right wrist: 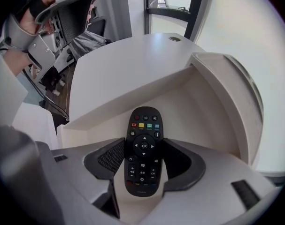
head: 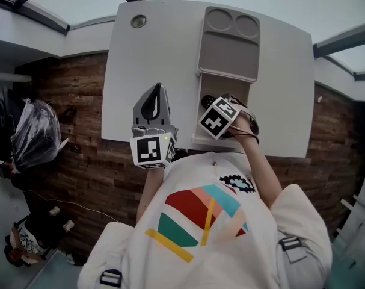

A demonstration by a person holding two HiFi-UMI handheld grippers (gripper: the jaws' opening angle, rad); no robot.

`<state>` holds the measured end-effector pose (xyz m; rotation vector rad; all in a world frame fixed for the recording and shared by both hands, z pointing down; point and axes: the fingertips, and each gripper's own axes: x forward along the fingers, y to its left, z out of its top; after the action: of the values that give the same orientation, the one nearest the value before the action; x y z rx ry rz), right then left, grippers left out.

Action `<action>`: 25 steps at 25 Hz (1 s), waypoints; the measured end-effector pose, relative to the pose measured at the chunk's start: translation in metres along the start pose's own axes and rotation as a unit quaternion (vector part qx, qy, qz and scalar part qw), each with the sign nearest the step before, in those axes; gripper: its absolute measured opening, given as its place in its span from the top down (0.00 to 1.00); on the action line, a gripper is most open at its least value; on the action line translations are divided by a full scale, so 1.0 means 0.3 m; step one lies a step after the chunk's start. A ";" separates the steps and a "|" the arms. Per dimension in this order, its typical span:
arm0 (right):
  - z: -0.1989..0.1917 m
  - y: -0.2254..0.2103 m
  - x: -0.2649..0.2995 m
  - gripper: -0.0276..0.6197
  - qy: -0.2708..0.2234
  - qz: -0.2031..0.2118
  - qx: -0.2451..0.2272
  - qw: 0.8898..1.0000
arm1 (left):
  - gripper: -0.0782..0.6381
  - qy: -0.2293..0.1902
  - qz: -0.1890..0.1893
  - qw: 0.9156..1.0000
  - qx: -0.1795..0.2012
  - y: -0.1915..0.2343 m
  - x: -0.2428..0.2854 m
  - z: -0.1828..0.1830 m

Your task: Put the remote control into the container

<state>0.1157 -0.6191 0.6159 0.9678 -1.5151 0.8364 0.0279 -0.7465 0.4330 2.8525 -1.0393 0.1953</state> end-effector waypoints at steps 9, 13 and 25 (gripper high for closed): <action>-0.007 -0.005 -0.006 0.57 -0.050 -0.007 0.010 0.999 | 0.89 -0.006 -0.004 1.000 -0.002 -0.010 -0.002 0.003; -0.006 -0.007 -0.010 0.57 -0.055 -0.019 0.026 0.998 | 0.89 -0.009 0.000 1.000 -0.004 0.001 -0.017 0.007; -0.027 -0.052 -0.021 0.42 -0.089 -0.090 0.033 0.991 | 0.89 -0.007 -0.008 1.000 -0.003 -0.009 -0.038 0.006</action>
<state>0.1337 -0.6174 0.6109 1.2356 -1.5310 0.6889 0.0211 -0.7373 0.4292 2.8590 -1.0177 0.1704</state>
